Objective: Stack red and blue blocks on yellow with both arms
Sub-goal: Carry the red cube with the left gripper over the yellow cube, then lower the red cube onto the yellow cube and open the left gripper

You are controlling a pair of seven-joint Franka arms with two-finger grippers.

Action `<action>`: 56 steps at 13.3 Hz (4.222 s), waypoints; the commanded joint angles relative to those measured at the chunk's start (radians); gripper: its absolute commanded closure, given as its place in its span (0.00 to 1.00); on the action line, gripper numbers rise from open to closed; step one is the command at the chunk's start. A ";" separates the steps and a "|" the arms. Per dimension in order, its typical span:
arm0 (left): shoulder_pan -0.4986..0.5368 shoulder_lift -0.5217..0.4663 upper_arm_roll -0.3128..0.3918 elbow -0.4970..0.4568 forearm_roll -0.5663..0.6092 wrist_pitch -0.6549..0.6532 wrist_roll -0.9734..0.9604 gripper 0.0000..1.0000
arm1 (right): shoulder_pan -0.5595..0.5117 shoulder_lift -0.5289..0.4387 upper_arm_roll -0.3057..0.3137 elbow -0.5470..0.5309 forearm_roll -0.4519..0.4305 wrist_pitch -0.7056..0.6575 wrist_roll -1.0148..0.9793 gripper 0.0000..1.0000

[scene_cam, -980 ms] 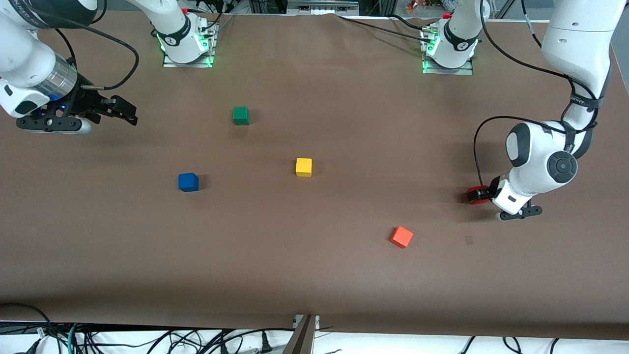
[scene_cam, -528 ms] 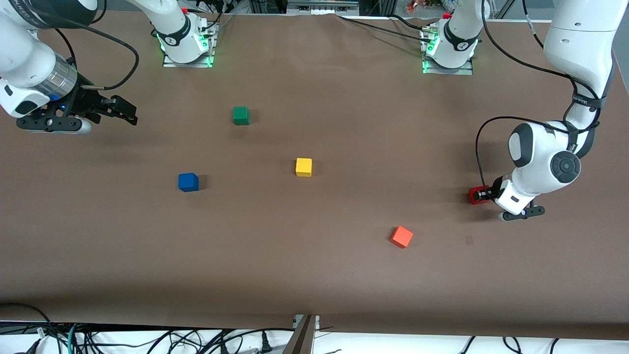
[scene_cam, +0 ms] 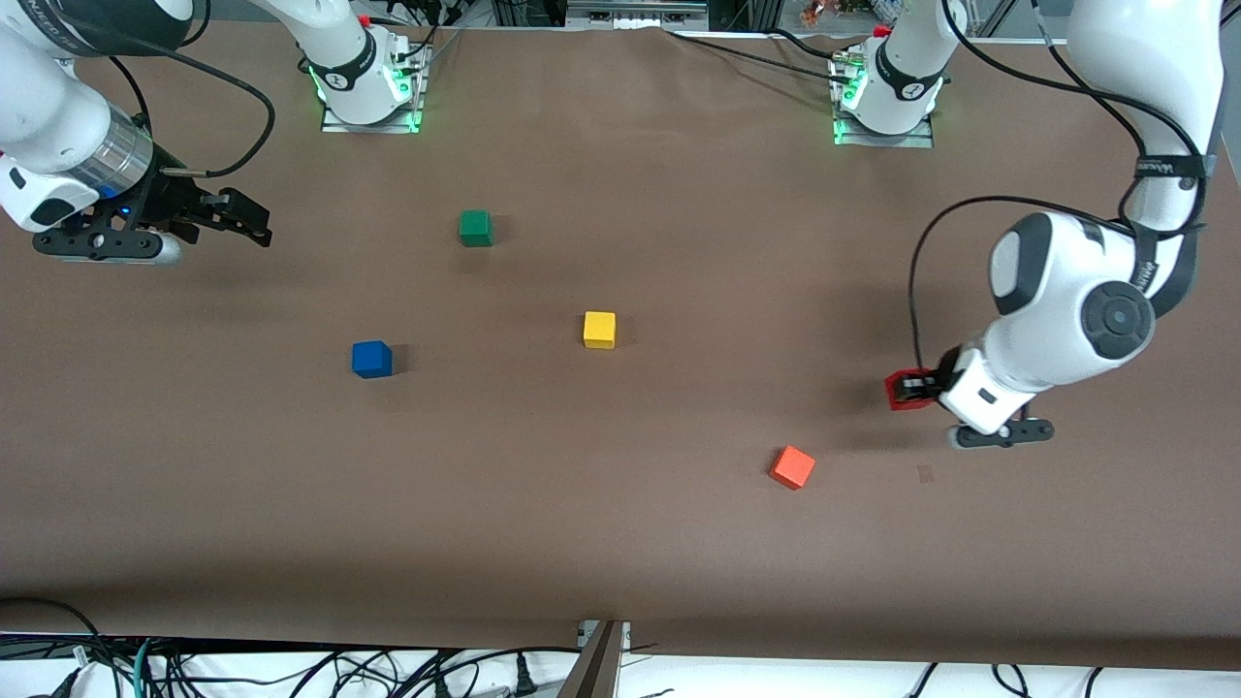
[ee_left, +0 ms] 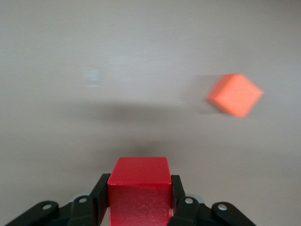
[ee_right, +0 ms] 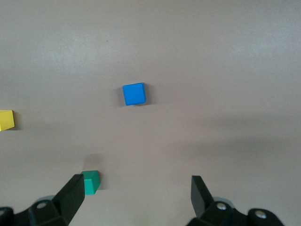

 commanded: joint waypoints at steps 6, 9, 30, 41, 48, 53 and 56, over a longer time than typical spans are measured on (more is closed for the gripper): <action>-0.405 0.101 0.007 0.184 0.001 -0.010 -0.341 0.84 | 0.005 -0.013 0.002 -0.002 -0.019 -0.012 0.016 0.00; -0.500 0.137 0.010 0.198 -0.004 -0.007 -0.345 0.84 | 0.005 -0.012 0.004 -0.002 -0.019 -0.012 0.016 0.00; -0.771 0.421 0.109 0.470 0.088 -0.009 -0.532 0.82 | 0.002 -0.023 -0.002 0.023 -0.039 -0.058 0.004 0.00; -0.779 0.434 0.125 0.490 0.087 -0.007 -0.551 0.81 | 0.003 -0.012 -0.001 0.021 -0.040 -0.059 0.007 0.00; -0.793 0.450 0.136 0.514 0.087 -0.007 -0.572 0.00 | 0.002 -0.010 -0.002 0.027 -0.045 -0.065 -0.007 0.00; -0.779 0.434 0.137 0.525 0.085 -0.016 -0.568 0.00 | -0.001 0.032 -0.036 0.079 0.099 -0.107 -0.001 0.00; -0.715 0.379 0.143 0.525 0.079 -0.053 -0.557 0.00 | 0.000 0.046 -0.035 0.132 0.057 -0.116 -0.003 0.00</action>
